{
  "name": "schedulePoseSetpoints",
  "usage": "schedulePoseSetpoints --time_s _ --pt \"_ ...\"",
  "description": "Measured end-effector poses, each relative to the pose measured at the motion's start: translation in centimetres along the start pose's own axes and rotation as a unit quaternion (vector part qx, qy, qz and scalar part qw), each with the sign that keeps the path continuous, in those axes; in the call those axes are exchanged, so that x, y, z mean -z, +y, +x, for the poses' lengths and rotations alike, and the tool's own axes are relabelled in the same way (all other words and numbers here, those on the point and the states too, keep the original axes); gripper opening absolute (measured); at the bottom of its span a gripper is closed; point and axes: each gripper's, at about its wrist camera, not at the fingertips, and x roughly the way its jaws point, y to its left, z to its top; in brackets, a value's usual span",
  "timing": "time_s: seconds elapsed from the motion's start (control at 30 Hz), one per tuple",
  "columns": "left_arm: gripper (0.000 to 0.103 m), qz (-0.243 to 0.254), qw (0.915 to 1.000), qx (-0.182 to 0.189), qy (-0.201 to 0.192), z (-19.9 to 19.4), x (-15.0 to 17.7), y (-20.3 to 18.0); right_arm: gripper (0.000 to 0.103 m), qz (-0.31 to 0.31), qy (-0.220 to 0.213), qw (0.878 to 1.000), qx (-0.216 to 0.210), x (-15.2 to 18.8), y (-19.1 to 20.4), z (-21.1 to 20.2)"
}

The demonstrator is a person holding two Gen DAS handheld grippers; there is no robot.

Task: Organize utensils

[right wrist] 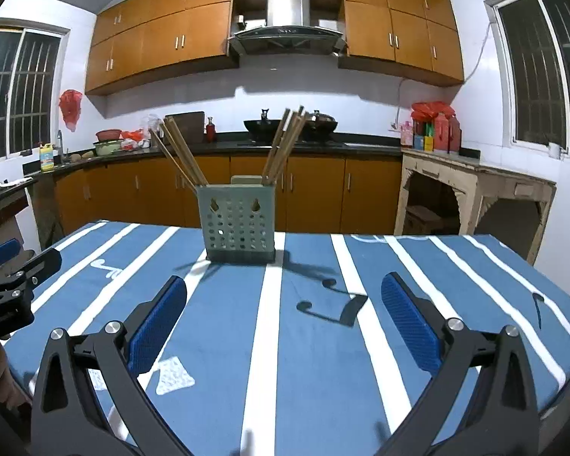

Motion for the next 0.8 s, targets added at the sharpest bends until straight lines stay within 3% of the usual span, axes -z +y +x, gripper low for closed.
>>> schedulePoseSetpoints --time_s 0.8 --pt "0.099 0.014 0.9999 -0.002 0.001 0.1 2.1 -0.4 0.101 0.01 0.015 1.0 0.007 2.0 0.1 -0.2"
